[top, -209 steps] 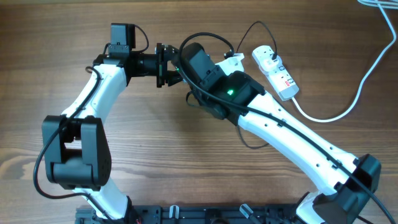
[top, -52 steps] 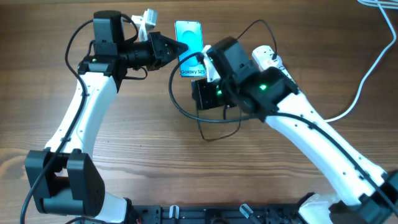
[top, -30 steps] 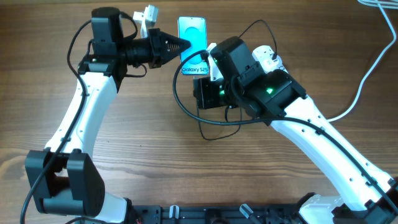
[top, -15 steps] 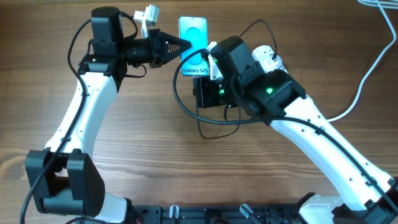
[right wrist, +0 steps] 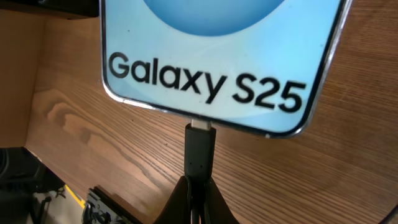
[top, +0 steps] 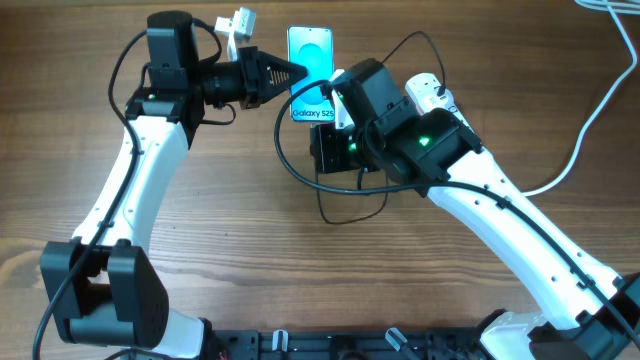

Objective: Plug charger to phone and switch on socket
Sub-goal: 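Push the USB-C plug up into the phone's port with the right gripper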

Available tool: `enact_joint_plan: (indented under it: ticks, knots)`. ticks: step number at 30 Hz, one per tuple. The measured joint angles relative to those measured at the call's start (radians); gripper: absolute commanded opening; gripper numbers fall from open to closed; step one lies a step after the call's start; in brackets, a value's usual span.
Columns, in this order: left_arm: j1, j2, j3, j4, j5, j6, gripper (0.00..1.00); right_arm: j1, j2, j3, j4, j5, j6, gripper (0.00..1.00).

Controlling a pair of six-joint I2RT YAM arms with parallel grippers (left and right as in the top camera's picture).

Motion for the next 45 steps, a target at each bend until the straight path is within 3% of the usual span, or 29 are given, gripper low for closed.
enact_joint_plan:
  ticks: [45]
  knots:
    - [0.003,0.000,0.000,-0.017,-0.018,0.047,0.04,0.000,0.000,0.000,0.043,0.011,-0.003,0.05]
